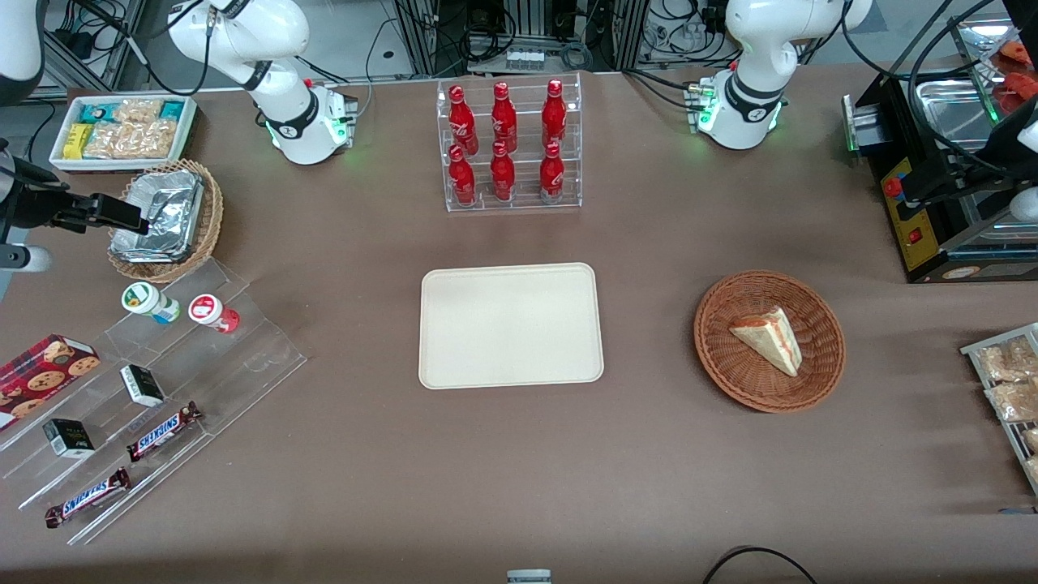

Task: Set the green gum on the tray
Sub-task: 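Move the right gripper over the green sunflower-label cup on the acrylic rack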

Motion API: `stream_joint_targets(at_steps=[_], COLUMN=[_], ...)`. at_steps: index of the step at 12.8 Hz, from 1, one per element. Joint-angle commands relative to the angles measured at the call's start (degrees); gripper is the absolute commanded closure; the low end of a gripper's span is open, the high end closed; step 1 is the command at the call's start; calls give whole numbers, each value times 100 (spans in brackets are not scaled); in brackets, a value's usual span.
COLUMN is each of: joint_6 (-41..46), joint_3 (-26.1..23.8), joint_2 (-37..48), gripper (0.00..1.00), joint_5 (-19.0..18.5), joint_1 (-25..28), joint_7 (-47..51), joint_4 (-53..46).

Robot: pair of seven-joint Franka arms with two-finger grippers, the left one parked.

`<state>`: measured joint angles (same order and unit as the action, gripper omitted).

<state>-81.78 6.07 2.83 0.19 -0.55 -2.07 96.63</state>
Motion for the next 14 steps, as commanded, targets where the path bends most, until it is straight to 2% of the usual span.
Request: stream_joint_targets(at_steps=[1, 5, 7, 11, 14], joint_6=[-503, -2048, -2638, -3517, -4142], joint_3=[280, 483, 570, 808, 913], joint_2=[156, 989, 1228, 1141, 931], gripper=[1, 1, 1, 1, 1], joint_5=[43, -36, -360, -379, -371], joint_1=[-24, -33, -85, -94, -94], joint_7=[-696, -2329, -3042, -3896, -3977], joint_4=[539, 2057, 2552, 3026, 3265])
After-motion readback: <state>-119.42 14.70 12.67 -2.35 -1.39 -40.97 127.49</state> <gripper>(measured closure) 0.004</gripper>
